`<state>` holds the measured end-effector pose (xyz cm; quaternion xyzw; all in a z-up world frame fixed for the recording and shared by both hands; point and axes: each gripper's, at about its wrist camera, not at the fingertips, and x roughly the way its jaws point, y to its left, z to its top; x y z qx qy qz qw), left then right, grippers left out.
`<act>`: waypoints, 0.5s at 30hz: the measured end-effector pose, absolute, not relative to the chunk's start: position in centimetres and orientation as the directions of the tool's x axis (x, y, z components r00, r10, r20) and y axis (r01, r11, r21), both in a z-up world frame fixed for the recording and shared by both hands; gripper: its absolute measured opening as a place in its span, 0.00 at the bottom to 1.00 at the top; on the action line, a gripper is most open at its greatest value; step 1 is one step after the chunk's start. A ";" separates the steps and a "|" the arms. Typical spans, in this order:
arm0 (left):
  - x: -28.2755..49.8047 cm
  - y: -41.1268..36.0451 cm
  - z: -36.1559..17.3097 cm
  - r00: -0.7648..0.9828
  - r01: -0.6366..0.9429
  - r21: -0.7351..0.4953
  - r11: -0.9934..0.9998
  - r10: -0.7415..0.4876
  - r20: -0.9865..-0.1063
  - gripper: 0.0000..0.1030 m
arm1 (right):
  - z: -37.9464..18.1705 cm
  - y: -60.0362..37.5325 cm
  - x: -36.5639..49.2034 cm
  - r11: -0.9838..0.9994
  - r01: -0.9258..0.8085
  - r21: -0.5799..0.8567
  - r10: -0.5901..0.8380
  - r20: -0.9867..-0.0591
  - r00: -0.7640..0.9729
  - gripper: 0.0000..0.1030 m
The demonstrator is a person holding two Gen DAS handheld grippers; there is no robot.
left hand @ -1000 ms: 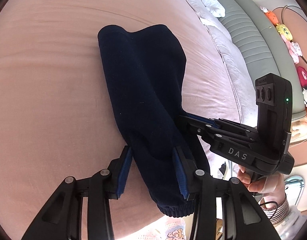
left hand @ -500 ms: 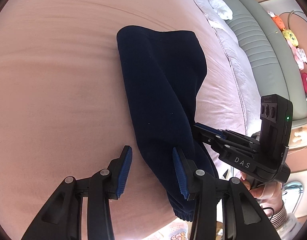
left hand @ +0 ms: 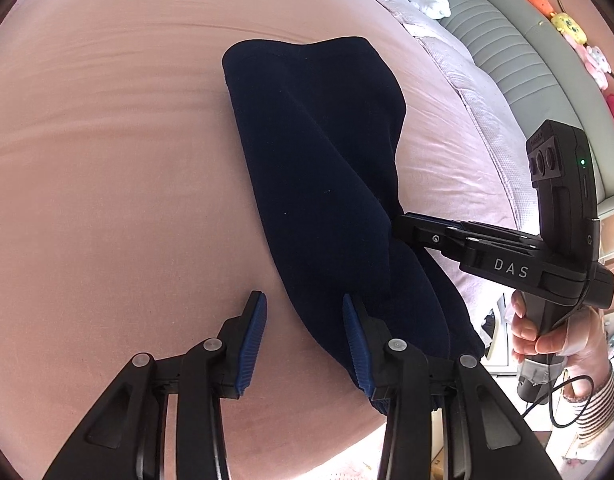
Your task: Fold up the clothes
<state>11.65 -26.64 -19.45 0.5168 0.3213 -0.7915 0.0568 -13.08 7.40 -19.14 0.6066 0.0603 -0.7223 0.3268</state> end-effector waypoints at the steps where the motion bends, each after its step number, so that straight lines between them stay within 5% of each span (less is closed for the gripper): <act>1: 11.5 -26.5 -19.3 -0.453 0.414 -0.434 -0.800 0.232 -0.861 0.36 | -19.1 7.5 -12.8 -0.773 0.553 0.311 -0.403 -0.914 -0.049 0.19; 5: 10.9 -25.8 -18.6 -0.422 0.392 -0.338 -0.856 0.160 -0.892 0.49 | -18.8 8.8 -12.5 -0.764 0.531 0.366 -0.443 -0.896 -0.019 0.26; 6: 10.8 -25.7 -18.4 -0.412 0.393 -0.307 -0.867 0.132 -0.902 0.57 | -18.6 9.2 -12.5 -0.763 0.517 0.388 -0.458 -0.889 -0.009 0.35; 9: 10.8 -26.0 -18.1 -0.404 0.414 -0.298 -0.860 0.120 -0.907 0.62 | -18.4 10.5 -12.3 -0.750 0.476 0.459 -0.511 -0.859 0.025 0.53; 15: 11.3 -26.4 -17.3 -0.436 0.431 -0.319 -0.844 0.114 -0.892 0.62 | -17.6 7.0 -12.2 -0.767 0.416 0.489 -0.531 -0.847 0.018 0.55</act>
